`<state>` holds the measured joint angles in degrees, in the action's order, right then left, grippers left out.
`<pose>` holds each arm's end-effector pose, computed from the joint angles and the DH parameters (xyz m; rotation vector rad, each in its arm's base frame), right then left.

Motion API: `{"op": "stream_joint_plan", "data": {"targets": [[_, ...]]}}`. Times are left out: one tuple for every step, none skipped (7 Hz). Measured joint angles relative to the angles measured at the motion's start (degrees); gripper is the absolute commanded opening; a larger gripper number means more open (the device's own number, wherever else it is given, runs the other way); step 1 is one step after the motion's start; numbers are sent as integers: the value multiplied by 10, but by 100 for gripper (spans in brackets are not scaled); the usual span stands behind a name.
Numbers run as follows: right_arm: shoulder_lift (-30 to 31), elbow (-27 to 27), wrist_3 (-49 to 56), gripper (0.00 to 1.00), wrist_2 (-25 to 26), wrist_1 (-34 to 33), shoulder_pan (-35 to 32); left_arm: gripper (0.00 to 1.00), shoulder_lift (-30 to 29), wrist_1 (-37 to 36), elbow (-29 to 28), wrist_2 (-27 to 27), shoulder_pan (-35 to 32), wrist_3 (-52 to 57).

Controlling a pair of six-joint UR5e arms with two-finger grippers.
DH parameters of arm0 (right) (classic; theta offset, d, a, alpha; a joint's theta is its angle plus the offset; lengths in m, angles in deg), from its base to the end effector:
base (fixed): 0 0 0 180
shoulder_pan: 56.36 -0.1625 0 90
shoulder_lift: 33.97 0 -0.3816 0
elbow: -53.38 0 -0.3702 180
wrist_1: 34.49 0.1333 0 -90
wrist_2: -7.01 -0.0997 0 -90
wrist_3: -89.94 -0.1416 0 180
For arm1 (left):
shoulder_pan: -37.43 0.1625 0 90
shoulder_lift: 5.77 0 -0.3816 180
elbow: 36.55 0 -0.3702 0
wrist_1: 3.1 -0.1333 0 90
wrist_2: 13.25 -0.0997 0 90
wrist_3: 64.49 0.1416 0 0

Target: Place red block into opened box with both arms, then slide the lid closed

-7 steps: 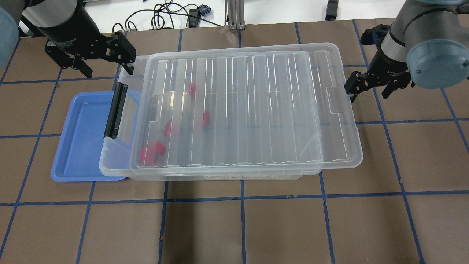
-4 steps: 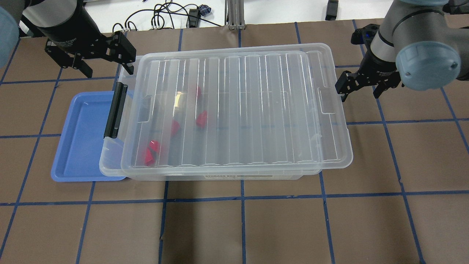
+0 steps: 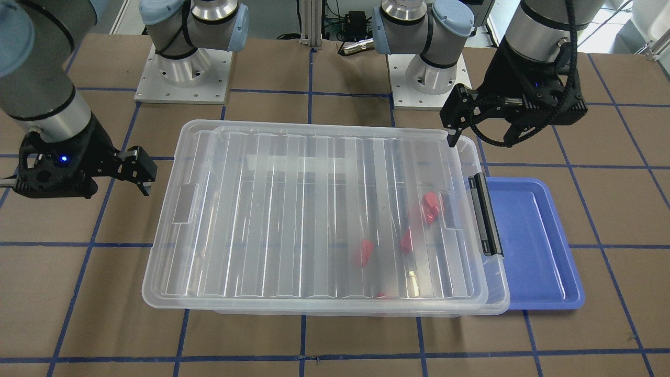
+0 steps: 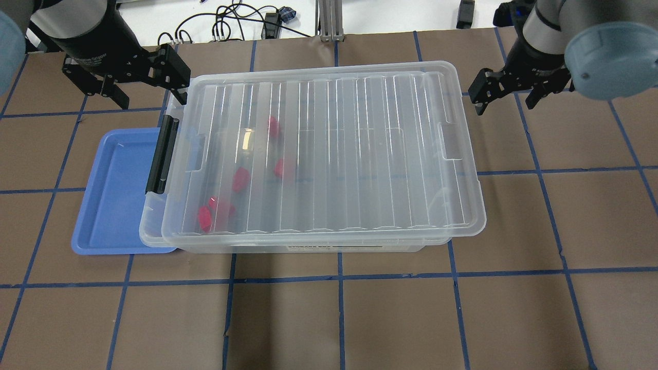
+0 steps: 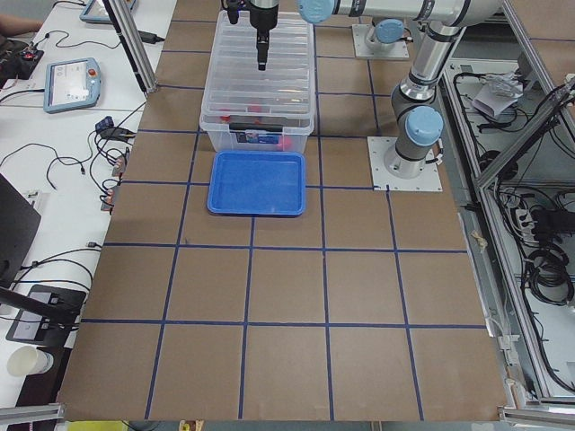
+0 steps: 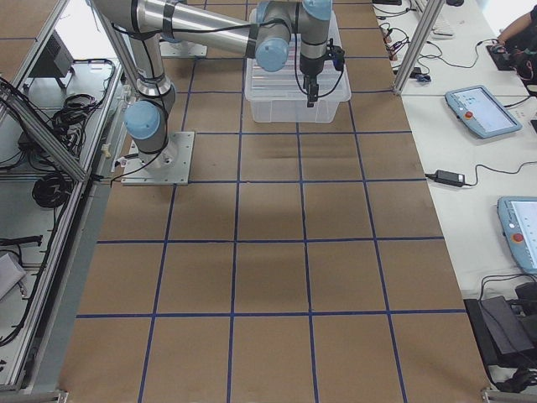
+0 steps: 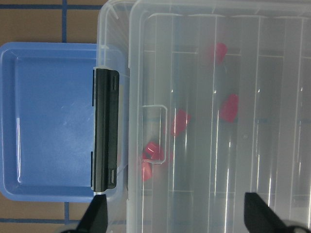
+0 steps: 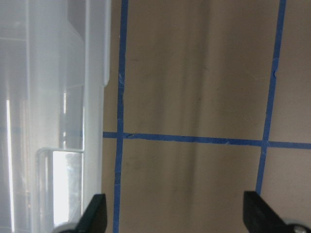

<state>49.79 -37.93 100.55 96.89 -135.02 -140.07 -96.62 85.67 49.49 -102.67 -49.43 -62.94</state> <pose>0.0763 -0.5269 0.3570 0.1182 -3.1327 0.0811 -0.1079 -0.4921 0.4305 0.0429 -3.1320 0.1192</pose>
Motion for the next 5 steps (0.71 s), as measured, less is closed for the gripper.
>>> {"op": "stream_joint_plan", "data": {"targets": [[22, 26, -20, 100, -6, 46, -10, 100, -1, 0, -1, 0, 0, 0], [38, 40, -46, 100, -10, 75, -22, 100, -2, 1, -1, 0, 0, -2], [46, 45, -60, 100, -12, 86, -33, 100, -4, 1, -3, 0, 0, -4], [49, 45, -65, 100, -12, 91, -39, 100, -5, 1, -7, 0, -1, -5], [51, 45, -67, 100, -11, 94, -41, 100, -6, 2, -11, -1, -1, -4]]}}
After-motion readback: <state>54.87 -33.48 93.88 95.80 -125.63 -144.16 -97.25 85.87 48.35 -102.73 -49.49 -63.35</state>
